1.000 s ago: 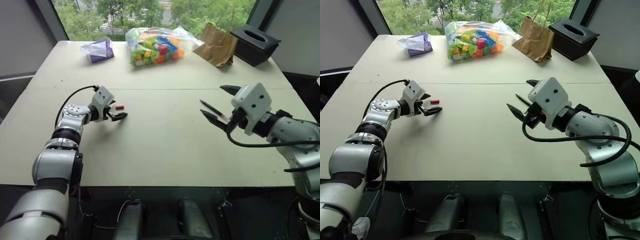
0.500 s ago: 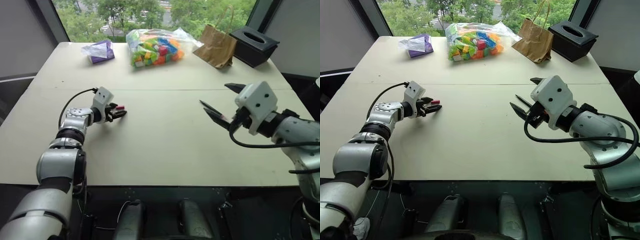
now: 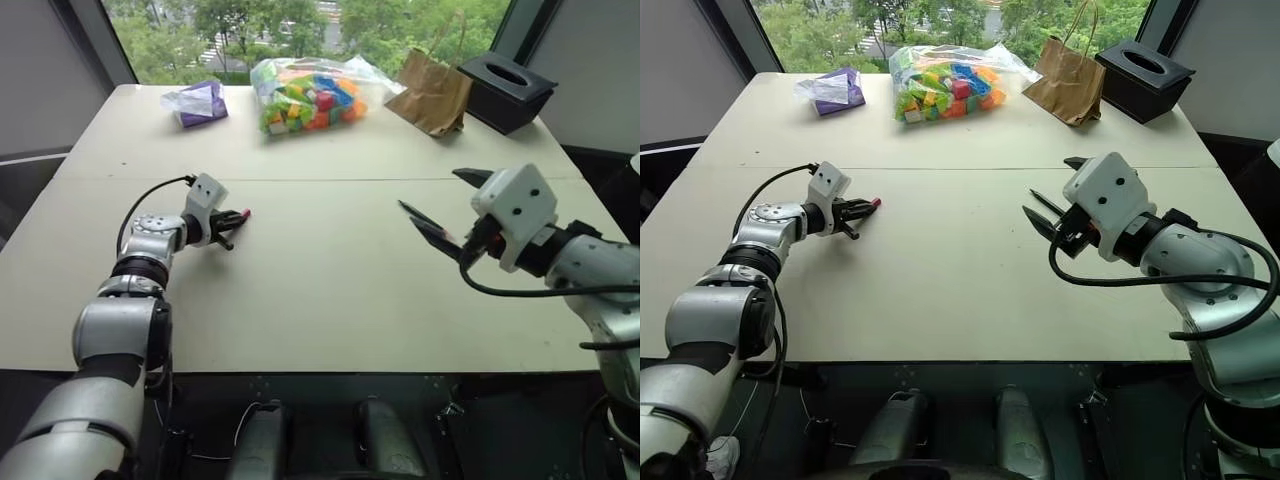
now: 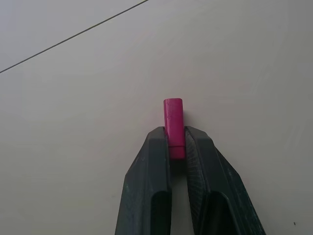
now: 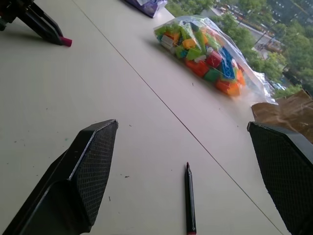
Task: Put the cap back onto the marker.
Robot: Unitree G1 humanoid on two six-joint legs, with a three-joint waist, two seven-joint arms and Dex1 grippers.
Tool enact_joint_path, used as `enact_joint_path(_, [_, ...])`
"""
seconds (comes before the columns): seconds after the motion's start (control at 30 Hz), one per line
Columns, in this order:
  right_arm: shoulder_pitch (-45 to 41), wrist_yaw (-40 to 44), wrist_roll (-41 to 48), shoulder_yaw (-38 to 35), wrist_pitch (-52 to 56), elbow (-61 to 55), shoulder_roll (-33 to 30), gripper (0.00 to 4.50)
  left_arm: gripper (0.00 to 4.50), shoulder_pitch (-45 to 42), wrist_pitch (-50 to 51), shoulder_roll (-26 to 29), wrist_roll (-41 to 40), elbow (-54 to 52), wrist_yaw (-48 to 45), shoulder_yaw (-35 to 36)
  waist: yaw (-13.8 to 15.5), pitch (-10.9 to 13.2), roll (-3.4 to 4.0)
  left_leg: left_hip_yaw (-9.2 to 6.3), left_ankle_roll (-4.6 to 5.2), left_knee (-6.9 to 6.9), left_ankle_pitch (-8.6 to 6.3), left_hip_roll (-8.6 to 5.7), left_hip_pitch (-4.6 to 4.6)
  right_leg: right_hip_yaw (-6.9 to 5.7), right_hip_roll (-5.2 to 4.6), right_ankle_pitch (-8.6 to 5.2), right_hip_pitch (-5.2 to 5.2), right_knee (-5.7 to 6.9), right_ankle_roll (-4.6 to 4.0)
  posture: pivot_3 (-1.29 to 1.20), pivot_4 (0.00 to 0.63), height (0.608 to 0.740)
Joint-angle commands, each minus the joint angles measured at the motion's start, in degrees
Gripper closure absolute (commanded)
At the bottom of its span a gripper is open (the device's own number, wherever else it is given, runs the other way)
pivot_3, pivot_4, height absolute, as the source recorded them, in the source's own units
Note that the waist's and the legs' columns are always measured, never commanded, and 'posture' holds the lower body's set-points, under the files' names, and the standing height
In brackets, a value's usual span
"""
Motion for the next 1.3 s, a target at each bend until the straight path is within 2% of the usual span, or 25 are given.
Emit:
enact_joint_path(0.03, [0.0,-1.0,0.3,-1.4,-0.6,-2.0,0.3,0.11,4.41,2.9,-2.1,0.2,1.2,-0.3,-5.8,-2.0,0.0,0.0,0.00,0.00,0.01,-0.01,0.00,0.00,0.00,0.00,0.00,0.00,0.00,-0.01,0.00,0.00,0.150,0.740])
enact_joint_path(0.27, [0.8,-1.0,0.6,-1.8,-3.8,3.2,2.9,0.11,4.41,2.5,-4.5,-0.1,-3.1,-8.2,-12.1,-0.1,0.1,0.0,-0.02,-0.01,0.02,0.00,-0.01,0.00,-0.06,-0.01,-0.01,0.00,-0.01,-0.04,0.00,0.00,0.150,0.740])
enact_joint_path(0.47, [-0.8,4.2,-2.1,1.9,-13.2,17.3,1.4,0.11,4.41,6.1,-1.1,-0.3,-7.1,-24.1,-17.7,-0.8,-0.2,0.0,-0.05,0.00,0.02,-0.01,-0.01,0.00,-0.10,0.00,-0.01,0.00,-0.06,-0.06,0.00,0.00,0.150,0.740])
enact_joint_path(0.6, [-7.1,10.7,-2.1,5.5,-18.7,30.1,0.9,0.11,4.41,10.3,3.3,0.9,-9.7,-35.9,-18.6,-0.8,-0.7,0.1,-0.01,0.09,0.03,-0.04,-0.02,0.03,-0.09,0.08,0.00,0.00,-0.16,0.00,0.00,0.00,0.150,0.740])
enact_joint_path(0.8, [-18.0,20.6,-1.9,9.1,-23.2,50.0,2.3,0.11,4.41,17.2,12.5,2.5,-14.9,-51.9,-17.7,0.4,-0.5,0.1,0.00,0.09,0.03,-0.06,-0.02,0.05,-0.11,0.09,0.03,0.00,-0.22,0.02,-0.01,0.00,0.150,0.740])
enact_joint_path(0.97, [-26.0,25.2,-2.5,10.5,-24.8,65.9,5.1,0.11,4.41,22.1,19.0,3.6,-18.6,-63.1,-13.7,1.5,-0.3,0.1,0.01,0.09,0.03,-0.06,-0.02,0.05,-0.13,0.10,0.01,0.00,-0.22,-0.01,-0.01,0.00,0.150,0.740])
enact_joint_path(1.17, [-32.6,25.9,-6.0,11.8,-27.5,82.2,7.1,0.11,4.41,26.6,22.7,4.9,-20.8,-71.0,-9.5,2.4,-0.3,0.1,0.03,0.10,0.02,-0.10,-0.01,0.04,-0.14,0.12,0.00,0.00,-0.27,-0.01,-0.02,0.00,0.150,0.740])
enact_joint_path(1.3, [-33.7,24.9,-8.3,12.0,-29.6,88.0,7.8,0.11,4.41,28.5,23.3,5.8,-21.4,-73.5,-7.6,2.4,-0.4,0.1,0.03,0.11,0.02,-0.13,-0.01,0.04,-0.15,0.13,0.00,0.00,-0.30,-0.01,-0.02,0.00,0.150,0.740])
